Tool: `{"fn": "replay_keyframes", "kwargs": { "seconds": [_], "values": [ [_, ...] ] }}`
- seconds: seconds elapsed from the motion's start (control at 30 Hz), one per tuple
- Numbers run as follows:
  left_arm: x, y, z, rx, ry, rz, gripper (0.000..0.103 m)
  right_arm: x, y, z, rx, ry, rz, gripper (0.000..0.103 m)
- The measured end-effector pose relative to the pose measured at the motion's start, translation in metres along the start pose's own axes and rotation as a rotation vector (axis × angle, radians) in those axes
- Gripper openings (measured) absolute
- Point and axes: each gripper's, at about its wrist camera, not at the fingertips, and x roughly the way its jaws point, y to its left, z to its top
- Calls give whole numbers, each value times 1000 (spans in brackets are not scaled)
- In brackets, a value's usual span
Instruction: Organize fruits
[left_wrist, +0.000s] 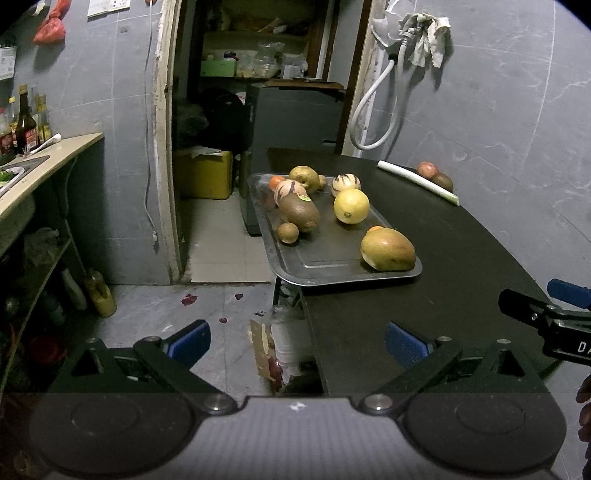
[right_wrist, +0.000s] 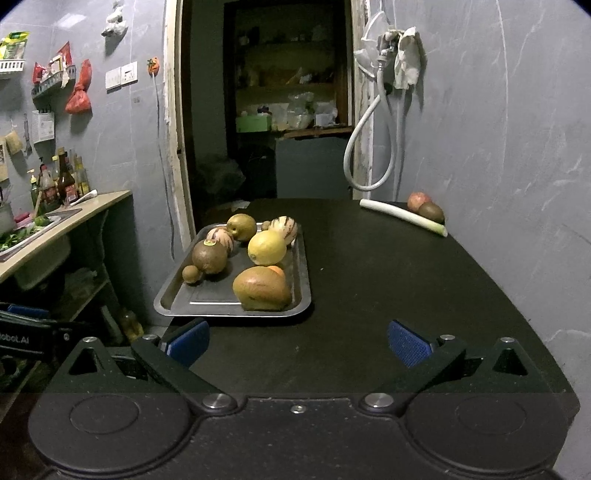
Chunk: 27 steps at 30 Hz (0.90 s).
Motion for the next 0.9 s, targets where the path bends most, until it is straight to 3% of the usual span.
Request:
{"fn": "replay_keyframes", "kwargs": {
  "seconds": [0.9],
  "values": [
    [1, 2, 1, -1, -1, 0, 102, 1, 2, -1, -3, 1, -5, 102]
  ]
}}
